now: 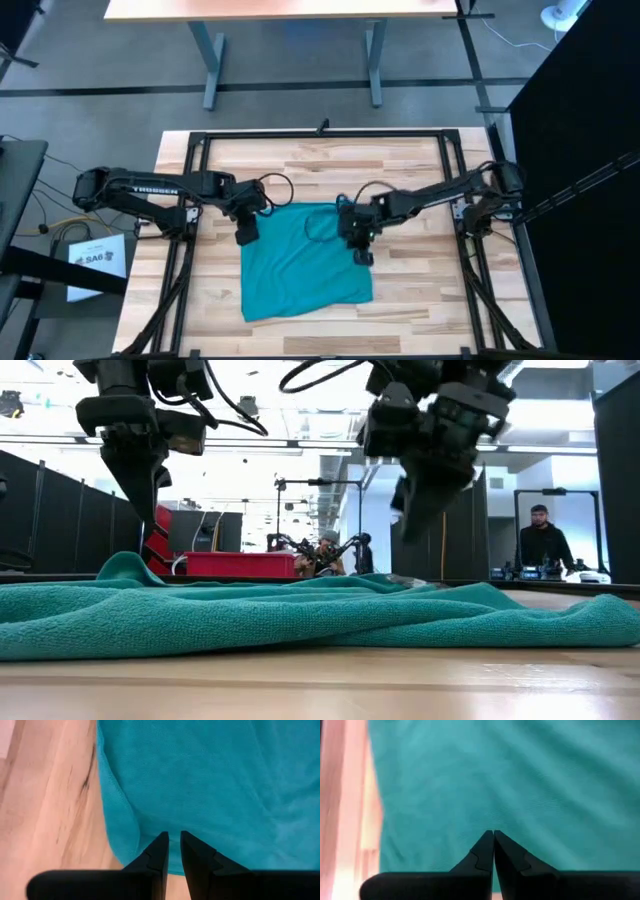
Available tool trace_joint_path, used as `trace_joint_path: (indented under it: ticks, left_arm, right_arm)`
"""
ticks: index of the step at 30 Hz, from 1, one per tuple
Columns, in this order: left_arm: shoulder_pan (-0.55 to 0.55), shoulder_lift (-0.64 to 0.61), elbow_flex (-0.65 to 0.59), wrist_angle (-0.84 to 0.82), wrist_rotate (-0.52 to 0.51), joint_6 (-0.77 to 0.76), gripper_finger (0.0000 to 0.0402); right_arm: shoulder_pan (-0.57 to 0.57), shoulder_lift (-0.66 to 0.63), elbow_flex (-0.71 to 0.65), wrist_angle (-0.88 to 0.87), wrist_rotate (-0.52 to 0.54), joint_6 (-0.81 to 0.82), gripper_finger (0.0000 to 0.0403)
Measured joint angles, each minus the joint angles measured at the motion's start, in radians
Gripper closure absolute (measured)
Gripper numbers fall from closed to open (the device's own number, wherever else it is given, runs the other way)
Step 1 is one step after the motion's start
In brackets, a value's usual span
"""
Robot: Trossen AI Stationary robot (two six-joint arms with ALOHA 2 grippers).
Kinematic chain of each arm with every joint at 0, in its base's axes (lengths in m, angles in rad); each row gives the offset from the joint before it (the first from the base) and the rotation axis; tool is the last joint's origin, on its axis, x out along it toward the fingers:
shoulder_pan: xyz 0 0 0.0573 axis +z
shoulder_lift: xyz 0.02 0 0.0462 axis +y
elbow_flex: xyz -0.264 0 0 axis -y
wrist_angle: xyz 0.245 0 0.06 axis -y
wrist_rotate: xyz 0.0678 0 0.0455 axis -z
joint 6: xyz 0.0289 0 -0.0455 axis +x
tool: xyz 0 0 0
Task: Roll towel
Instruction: Roll the blue towel
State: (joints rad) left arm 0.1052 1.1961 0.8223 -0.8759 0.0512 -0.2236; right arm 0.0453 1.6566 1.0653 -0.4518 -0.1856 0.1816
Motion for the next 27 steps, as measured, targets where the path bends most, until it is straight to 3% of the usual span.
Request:
trace_joint_path:
  ticks: [5,14,22,27]
  left_arm:
    - [0.047,0.000,0.000,-0.004,-0.014,0.027,0.0362]
    - [0.157,0.001,0.000,0.011,-0.014,0.121,0.0300]
    - [0.206,0.039,-0.010,0.000,-0.003,0.107,0.0283]
    - [0.197,0.125,-0.011,0.000,0.024,0.113,0.0283]
  right_arm:
    - [-0.136,-0.102,0.003,0.017,0.037,0.005,0.0390]
    - [-0.357,-0.112,0.003,-0.045,0.034,-0.089,0.0299]
    - [-0.456,-0.024,0.004,-0.098,-0.022,-0.286,0.0280]
    - [-0.442,0.076,0.027,-0.123,-0.097,-0.325,0.0280]
